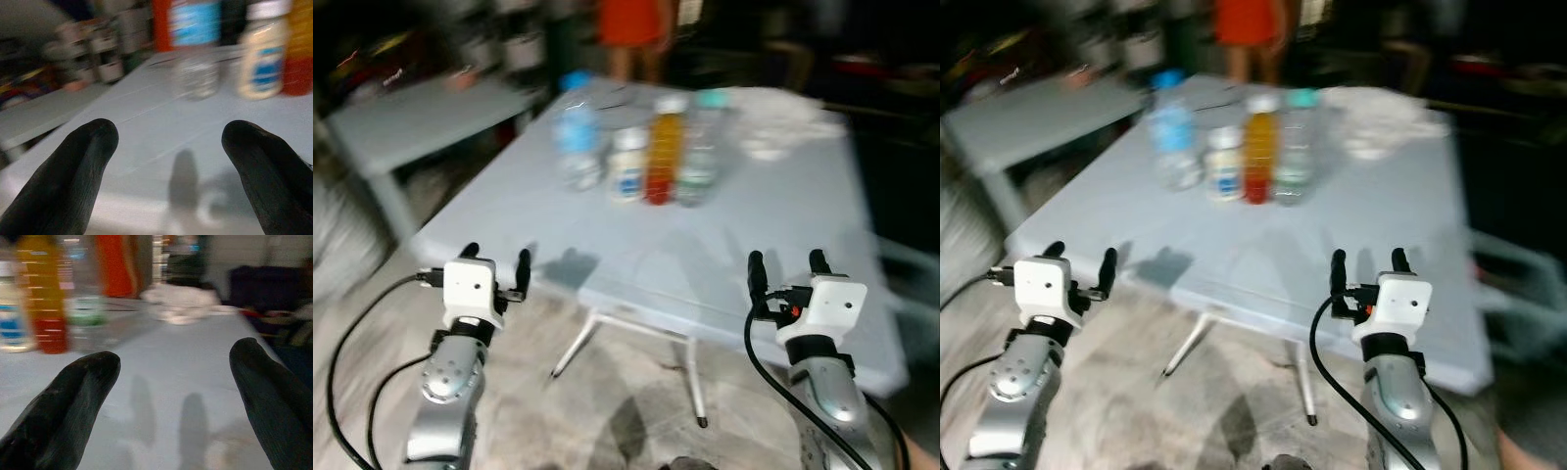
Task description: Restocking fridge
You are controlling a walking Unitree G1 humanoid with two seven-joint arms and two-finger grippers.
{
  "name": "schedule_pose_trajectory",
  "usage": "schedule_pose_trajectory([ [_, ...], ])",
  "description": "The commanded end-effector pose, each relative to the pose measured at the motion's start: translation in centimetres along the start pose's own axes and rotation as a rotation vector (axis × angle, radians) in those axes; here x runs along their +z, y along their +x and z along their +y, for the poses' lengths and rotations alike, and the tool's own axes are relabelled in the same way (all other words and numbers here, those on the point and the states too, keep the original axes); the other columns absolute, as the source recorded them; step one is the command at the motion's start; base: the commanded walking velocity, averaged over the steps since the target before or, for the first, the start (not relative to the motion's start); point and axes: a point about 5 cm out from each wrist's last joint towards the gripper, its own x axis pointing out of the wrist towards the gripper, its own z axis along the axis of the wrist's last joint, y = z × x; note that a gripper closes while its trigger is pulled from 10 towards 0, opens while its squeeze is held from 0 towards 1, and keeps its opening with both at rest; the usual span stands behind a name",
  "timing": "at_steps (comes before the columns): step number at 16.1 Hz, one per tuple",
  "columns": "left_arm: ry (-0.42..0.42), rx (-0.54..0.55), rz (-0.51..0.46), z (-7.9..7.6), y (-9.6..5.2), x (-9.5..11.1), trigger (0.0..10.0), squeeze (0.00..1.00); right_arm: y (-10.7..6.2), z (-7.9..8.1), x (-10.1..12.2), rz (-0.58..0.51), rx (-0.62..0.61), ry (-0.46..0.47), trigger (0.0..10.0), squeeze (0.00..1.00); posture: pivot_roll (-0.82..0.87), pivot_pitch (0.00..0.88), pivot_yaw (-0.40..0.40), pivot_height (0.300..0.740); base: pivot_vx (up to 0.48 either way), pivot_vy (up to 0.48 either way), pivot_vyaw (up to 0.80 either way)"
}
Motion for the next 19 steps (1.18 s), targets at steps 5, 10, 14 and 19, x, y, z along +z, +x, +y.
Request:
schedule_pose_trajectory([
  [5,-0.007,-0.022,-0.026,-0.8,0.7,0.6,10.0,0.00,0.8,-0.4,0.4,-0.016,0.002,-0.019,10.0,0.00,-0.01,0.014,-0.003,0.740,0.319,0.121,-0.21],
  [10,-0.012,-0.020,-0.047,-0.9,1.0,1.4,10.0,0.00,1.3,0.3,1.2,-0.058,0.050,-0.055,10.0,0.00,-0.01,0.059,0.006,0.740,0.289,0.307,0.11],
  [14,-0.009,-0.025,-0.046,-1.1,0.8,1.5,10.0,0.00,1.4,0.5,1.1,-0.051,0.054,-0.048,10.0,0.00,-0.01,0.065,-0.002,0.740,0.283,0.387,0.13],
  [19,-0.013,-0.019,-0.039,-1.4,0.5,1.2,10.0,0.00,1.5,1.0,1.0,-0.040,0.082,-0.050,10.0,0.00,-0.01,0.067,-0.033,0.740,0.000,0.000,0.00],
])
